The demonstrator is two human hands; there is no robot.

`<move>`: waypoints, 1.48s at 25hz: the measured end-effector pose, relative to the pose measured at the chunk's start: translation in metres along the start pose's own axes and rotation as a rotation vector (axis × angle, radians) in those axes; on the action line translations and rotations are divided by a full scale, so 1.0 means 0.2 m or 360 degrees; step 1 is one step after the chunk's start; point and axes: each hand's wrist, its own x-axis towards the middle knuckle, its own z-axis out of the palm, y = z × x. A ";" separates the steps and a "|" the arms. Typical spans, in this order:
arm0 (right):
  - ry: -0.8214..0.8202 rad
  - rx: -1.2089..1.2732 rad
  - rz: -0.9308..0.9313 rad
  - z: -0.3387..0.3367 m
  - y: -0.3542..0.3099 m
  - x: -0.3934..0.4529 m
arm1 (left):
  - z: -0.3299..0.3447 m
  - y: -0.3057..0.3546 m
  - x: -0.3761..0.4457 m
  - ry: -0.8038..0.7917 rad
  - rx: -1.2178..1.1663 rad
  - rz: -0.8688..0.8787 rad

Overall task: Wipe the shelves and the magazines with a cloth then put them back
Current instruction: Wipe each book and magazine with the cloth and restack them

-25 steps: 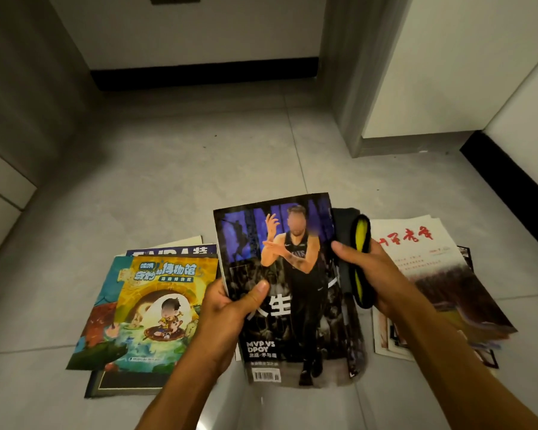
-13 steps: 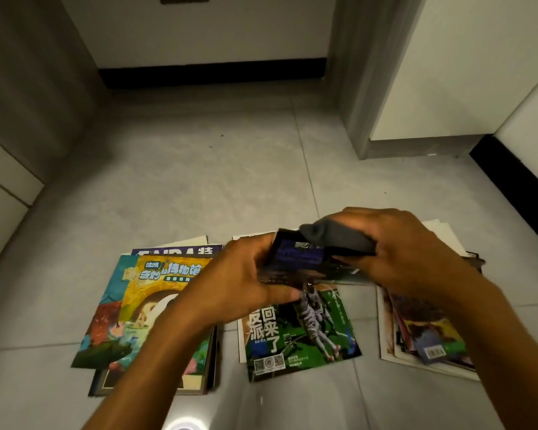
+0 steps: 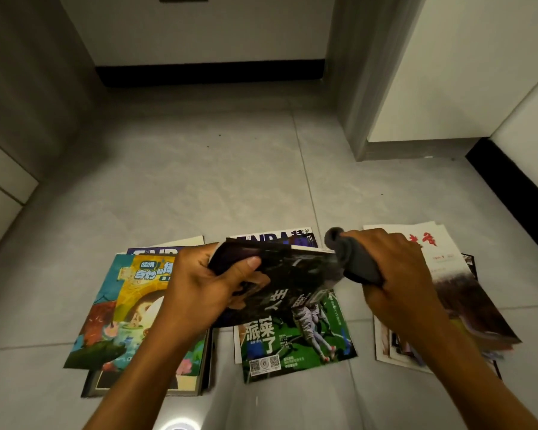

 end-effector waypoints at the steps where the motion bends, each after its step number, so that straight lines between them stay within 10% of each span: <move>1: 0.0074 -0.0002 0.0024 0.03 -0.06 0.01 | 0.01 -0.01 0.00 -0.0048 0.0086 0.0043; 7: 0.0250 -0.0060 -0.0368 0.08 -0.32 0.09 | 0.04 0.01 -0.03 0.0020 0.0184 0.0129; 11: 0.0232 -0.0026 0.0043 0.02 0.11 0.05 | -0.14 -0.01 0.01 0.0171 -0.0120 -0.0100; 16: 0.0288 0.1452 0.1011 0.02 0.08 0.12 | -0.13 -0.17 0.00 0.0346 -0.0311 -0.0178; 21: -0.0015 0.1215 0.0650 -0.16 0.07 0.14 | -0.22 -0.17 0.00 0.0154 -0.0026 -0.0293; 26: -0.0280 0.1018 0.0102 -0.25 -0.11 0.21 | -0.11 0.04 0.04 -0.0717 0.0705 -0.0072; 31: -0.0154 0.0539 -0.0359 -0.15 -0.28 0.23 | 0.06 0.02 -0.01 -0.0072 0.0628 0.0145; 37: 0.0020 0.0043 -0.0087 -0.06 -0.14 0.13 | -0.02 -0.01 0.02 -0.0167 0.0690 0.0123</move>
